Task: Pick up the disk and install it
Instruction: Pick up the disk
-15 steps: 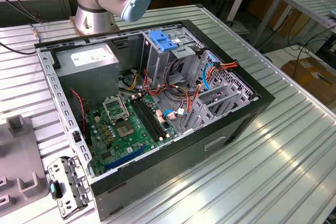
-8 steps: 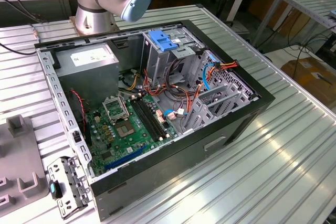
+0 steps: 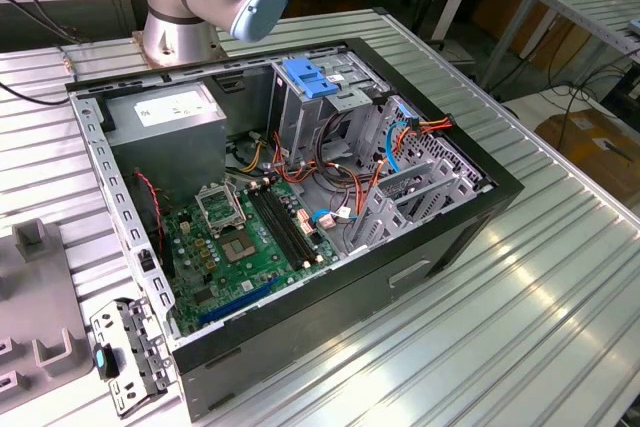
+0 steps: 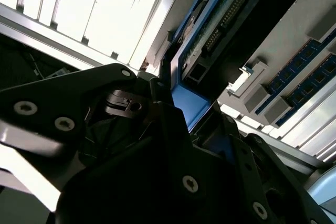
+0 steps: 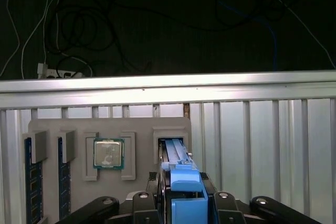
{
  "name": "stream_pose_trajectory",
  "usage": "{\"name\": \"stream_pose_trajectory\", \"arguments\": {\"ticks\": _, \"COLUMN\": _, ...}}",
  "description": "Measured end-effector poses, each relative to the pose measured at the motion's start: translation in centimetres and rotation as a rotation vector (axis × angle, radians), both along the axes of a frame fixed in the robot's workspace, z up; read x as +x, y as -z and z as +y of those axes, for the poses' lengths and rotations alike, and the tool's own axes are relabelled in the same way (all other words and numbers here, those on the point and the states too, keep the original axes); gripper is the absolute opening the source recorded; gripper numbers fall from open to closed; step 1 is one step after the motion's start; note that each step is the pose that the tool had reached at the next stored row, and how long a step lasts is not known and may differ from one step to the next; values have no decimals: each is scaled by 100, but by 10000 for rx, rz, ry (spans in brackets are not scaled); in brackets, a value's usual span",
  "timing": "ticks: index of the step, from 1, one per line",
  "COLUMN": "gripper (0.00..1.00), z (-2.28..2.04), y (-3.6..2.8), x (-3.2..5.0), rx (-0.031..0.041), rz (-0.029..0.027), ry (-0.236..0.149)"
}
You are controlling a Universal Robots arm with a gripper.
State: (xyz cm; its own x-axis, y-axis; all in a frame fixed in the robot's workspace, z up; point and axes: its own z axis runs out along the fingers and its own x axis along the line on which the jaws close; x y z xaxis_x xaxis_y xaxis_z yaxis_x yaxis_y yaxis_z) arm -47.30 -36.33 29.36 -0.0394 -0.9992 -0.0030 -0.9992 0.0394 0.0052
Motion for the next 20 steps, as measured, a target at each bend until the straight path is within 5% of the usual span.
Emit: {"name": "stream_pose_trajectory", "arguments": {"ticks": 20, "gripper": 37, "z": 0, "y": -46, "x": 0, "rx": 0, "rz": 0, "ry": 0}}
